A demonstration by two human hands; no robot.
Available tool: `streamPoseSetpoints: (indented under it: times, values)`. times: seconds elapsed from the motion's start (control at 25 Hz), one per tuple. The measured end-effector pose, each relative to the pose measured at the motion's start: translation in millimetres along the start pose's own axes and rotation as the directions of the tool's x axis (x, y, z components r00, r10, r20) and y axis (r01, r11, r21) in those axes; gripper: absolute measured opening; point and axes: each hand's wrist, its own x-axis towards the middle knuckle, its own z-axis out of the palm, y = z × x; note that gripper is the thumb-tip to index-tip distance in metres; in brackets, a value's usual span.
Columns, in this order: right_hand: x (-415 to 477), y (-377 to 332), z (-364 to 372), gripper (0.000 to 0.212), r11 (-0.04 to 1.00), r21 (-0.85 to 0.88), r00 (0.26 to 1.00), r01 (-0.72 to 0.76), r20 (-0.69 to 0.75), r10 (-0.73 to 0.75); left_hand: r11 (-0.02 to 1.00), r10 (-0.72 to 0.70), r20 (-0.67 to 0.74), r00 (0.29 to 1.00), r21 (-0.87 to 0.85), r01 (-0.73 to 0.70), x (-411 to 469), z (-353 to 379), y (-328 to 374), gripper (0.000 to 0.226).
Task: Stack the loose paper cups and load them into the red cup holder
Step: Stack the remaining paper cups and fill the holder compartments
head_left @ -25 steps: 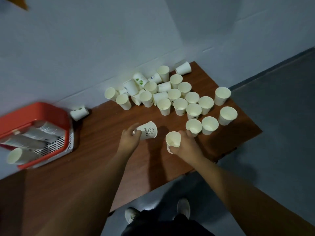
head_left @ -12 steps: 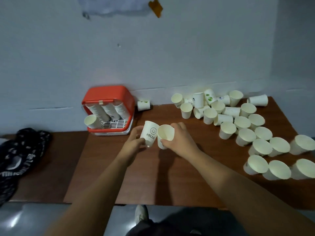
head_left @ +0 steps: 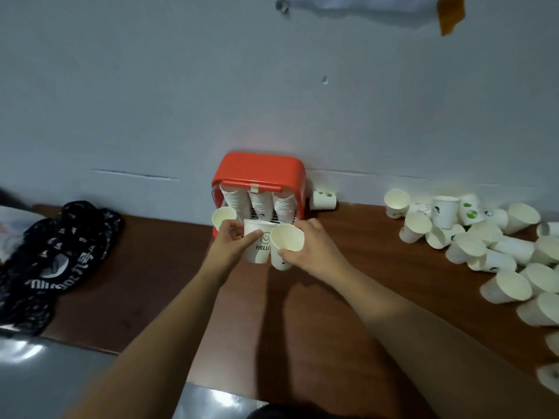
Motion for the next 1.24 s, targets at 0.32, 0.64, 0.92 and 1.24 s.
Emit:
streamPoseSetpoints:
  times: [0.32, 0.64, 0.92, 1.24]
  values:
    - [86, -35, 53, 0.074, 0.991, 0.055, 0.981, -0.12, -0.15, 0.127, 0.967, 0.192, -0.011, 0.981, 0.17, -0.187, 104, -100, -13, 0.047]
    - [121, -44, 83, 0.068, 0.988, 0.067, 0.967, -0.138, -0.207, 0.149, 0.844, 0.21, 0.04, 0.977, 0.497, -0.202, 164, -104, -59, 0.068]
    - [145, -53, 110, 0.059, 0.985, 0.108, 0.958, -0.138, -0.237, 0.16, 0.699, 0.209, 0.26, 0.943, 0.635, -0.33, 177, -101, -82, 0.082]
    - [161, -58, 155, 0.069, 1.0, -0.018, 0.995, -0.017, -0.103, 0.015, 0.958, 0.077, 0.131, 0.988, 0.264, -0.11, 166, -126, -79, 0.028]
